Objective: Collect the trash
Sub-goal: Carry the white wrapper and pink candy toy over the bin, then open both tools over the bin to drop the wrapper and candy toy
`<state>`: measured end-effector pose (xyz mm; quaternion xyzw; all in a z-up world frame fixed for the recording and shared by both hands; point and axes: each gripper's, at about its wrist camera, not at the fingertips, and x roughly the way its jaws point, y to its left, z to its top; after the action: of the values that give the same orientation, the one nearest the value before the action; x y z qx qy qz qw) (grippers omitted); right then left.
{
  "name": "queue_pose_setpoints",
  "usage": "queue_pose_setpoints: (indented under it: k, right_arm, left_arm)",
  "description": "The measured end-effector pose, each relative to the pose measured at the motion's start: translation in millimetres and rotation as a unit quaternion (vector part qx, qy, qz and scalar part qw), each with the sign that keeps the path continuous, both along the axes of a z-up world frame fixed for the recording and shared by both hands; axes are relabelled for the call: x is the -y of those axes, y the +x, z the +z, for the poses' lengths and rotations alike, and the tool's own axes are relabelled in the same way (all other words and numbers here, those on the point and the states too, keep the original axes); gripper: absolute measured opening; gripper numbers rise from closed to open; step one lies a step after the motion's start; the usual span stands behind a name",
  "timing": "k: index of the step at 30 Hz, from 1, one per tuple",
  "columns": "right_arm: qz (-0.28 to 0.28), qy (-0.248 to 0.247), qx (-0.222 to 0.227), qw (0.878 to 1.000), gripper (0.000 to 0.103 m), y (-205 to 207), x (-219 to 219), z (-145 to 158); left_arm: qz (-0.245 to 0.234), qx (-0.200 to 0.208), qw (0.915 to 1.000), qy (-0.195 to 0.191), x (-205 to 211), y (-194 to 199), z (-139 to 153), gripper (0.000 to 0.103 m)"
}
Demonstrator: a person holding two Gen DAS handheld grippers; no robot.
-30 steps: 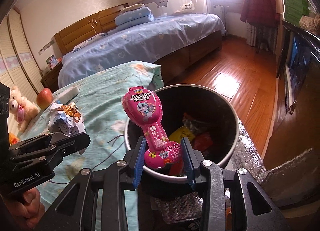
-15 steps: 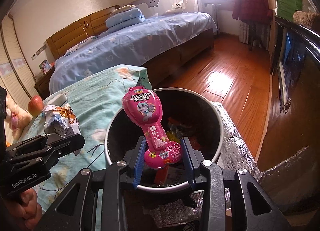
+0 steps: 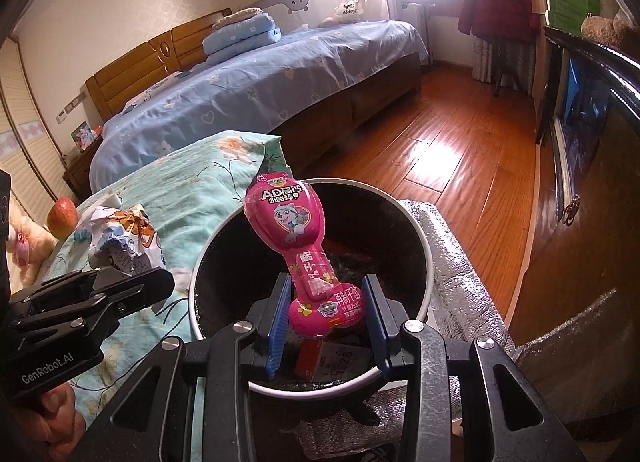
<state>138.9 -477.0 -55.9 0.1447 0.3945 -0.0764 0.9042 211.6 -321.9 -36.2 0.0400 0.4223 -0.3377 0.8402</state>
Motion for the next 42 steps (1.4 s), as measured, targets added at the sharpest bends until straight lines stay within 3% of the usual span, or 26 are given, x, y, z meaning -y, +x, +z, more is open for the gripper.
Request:
queue_pose_setpoints:
  k: [35, 37, 41, 42]
  right_arm:
    - [-0.009, -0.002, -0.016, 1.000, 0.036, 11.8, 18.3, -4.7]
    - [-0.011, 0.000, -0.018, 1.000, 0.036, 12.4, 20.3, -5.8]
    - [-0.014, 0.015, -0.018, 1.000, 0.038, 13.0, 26.9, -8.9]
    - [-0.014, 0.017, -0.017, 1.000, 0.038, 12.3, 27.4, -8.9]
  left_arm:
    - [-0.007, -0.007, 0.9999, 0.004, 21.4, 9.8, -7.2, 0.029]
    - [-0.006, -0.005, 1.0000, 0.006, 21.9, 9.6, -7.1, 0.032]
    - [-0.003, 0.001, 1.0000, 0.006, 18.3, 7.0, -4.5, 0.057]
    - [-0.001, 0.004, 1.0000, 0.004, 15.6, 6.1, -3.6, 0.059]
